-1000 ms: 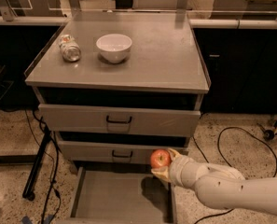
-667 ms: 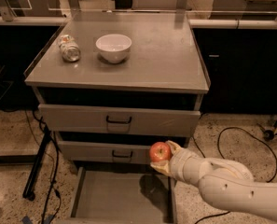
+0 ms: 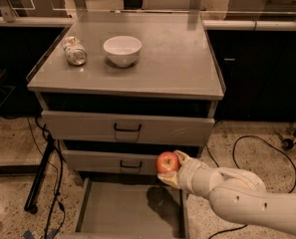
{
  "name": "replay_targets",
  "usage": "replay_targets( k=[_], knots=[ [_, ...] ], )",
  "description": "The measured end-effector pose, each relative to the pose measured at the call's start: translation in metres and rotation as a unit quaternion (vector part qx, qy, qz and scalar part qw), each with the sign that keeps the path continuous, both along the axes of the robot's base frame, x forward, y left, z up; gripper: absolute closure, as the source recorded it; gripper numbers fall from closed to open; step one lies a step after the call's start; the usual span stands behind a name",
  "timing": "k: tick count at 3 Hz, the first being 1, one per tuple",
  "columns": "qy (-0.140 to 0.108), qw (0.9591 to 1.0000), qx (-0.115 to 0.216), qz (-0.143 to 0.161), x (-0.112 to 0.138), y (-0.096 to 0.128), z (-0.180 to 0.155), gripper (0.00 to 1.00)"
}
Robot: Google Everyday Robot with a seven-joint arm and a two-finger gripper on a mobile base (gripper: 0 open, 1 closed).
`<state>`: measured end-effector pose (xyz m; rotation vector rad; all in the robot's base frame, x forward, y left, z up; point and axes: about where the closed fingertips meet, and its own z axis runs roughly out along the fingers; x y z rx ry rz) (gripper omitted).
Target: Pick apple from bottom drawer and place on counter
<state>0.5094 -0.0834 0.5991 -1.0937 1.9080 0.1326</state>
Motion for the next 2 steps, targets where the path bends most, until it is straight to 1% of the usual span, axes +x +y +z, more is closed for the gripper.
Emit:
replay_targets(
  k=[1, 2],
  knots=[
    [-0.02, 0.9997, -0.005, 0.01, 0.006, 0.01, 0.026, 1.0],
    [-0.053, 0.9984, -0.02, 0.005, 0.012, 0.006, 0.072, 1.0]
  ],
)
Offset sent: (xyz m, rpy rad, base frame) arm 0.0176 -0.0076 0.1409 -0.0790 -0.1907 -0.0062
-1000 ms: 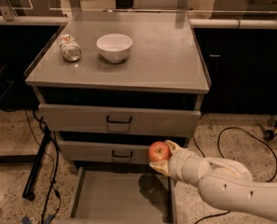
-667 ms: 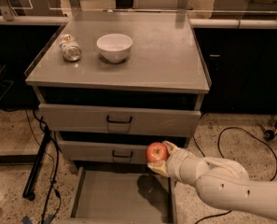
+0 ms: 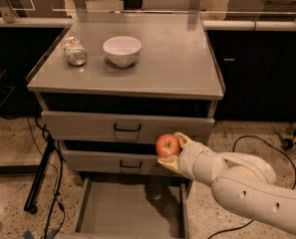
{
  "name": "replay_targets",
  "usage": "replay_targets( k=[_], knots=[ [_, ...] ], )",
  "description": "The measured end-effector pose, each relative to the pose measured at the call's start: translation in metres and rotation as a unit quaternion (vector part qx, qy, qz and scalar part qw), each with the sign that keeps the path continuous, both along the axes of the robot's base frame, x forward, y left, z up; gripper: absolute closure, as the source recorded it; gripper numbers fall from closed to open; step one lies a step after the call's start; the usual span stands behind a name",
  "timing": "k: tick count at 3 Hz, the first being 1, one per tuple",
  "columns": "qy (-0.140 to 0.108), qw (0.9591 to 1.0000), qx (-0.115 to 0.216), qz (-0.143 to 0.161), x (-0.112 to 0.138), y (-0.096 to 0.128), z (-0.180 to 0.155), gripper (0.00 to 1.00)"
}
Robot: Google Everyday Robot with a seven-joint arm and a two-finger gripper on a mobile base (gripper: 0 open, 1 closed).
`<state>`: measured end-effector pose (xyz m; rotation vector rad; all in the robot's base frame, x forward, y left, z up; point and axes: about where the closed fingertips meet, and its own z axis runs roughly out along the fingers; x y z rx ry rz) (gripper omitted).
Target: Pick apple from bottom drawer and place on counter
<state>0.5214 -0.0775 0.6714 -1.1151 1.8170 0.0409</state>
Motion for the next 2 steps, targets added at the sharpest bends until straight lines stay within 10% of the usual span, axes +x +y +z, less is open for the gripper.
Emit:
replay_targets(
  k=[2],
  knots=[
    [-0.044, 0.9985, -0.028, -0.013, 0.003, -0.011, 0.062, 1.0]
  ],
)
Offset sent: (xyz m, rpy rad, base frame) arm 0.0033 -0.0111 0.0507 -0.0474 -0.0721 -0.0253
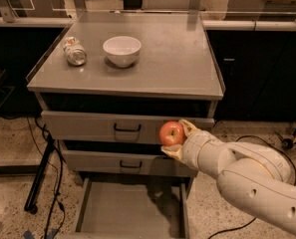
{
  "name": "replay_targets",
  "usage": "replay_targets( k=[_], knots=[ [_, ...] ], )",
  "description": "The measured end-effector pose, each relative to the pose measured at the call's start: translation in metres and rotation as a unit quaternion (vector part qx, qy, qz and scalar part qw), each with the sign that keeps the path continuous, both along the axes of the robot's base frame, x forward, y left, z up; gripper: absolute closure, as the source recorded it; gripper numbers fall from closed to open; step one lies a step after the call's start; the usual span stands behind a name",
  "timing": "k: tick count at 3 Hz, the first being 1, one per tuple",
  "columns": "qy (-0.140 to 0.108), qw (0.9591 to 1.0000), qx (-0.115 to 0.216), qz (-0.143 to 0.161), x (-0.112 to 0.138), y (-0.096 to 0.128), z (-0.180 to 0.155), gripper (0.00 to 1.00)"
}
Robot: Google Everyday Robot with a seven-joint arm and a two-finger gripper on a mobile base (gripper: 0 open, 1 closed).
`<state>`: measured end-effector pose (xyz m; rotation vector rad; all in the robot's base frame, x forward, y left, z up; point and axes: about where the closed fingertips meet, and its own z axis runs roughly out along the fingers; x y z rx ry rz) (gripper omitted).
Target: Pick apple from bottom drawer and place on counter
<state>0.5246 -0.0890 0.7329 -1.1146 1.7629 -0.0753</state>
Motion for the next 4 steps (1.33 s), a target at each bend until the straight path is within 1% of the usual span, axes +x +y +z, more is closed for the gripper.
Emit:
replay_targets(
  k=[1, 2, 3, 4],
  knots=[
    [-0.005, 1.0, 0.002, 0.004, 0.003, 0.005, 0.005, 1.0],
    [-0.056, 0.9985, 0.0, -0.001, 0.014, 0.003, 0.06, 1.0],
    [-0.102, 0.9948, -0.009, -0.006, 0.02, 0.001, 0.113, 1.0],
    [-0.111, 0.9937, -0.011, -0.006, 0.022, 0.001, 0.124, 1.0]
  ],
)
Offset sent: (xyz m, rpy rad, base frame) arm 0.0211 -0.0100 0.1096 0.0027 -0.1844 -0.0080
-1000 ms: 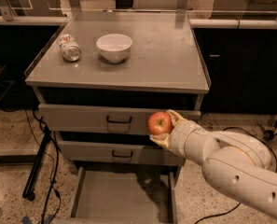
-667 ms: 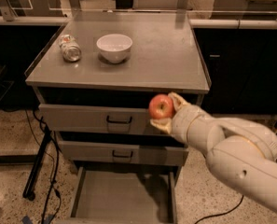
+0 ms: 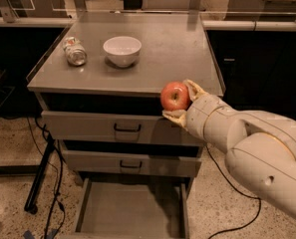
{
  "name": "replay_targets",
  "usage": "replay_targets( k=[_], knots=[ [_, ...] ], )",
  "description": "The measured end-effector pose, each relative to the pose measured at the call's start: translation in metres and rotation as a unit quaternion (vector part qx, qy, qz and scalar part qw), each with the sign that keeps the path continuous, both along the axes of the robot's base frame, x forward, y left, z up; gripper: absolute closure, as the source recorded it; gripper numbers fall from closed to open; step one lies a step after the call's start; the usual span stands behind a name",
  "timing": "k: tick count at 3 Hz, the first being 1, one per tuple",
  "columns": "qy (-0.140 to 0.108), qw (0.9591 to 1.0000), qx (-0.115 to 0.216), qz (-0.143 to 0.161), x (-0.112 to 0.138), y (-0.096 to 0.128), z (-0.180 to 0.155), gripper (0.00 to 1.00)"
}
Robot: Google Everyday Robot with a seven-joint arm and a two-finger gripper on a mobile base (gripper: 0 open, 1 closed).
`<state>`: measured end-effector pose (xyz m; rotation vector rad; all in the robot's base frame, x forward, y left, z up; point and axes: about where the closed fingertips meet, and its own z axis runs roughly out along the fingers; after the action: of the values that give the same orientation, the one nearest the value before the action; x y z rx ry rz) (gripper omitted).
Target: Pick apple from bottom drawer and place on counter
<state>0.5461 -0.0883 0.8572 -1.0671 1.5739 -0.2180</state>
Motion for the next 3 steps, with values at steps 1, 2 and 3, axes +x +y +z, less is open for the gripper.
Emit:
replay_targets(
  k=[1, 2, 3],
  knots=[
    [0.0, 1.0, 0.0, 0.001, 0.014, 0.003, 0.006, 1.0],
    [-0.004, 0.9999, -0.007, 0.007, 0.05, 0.014, 0.025, 1.0],
    [-0.001, 0.9997, -0.019, 0.011, 0.089, 0.027, 0.037, 1.0]
  ],
)
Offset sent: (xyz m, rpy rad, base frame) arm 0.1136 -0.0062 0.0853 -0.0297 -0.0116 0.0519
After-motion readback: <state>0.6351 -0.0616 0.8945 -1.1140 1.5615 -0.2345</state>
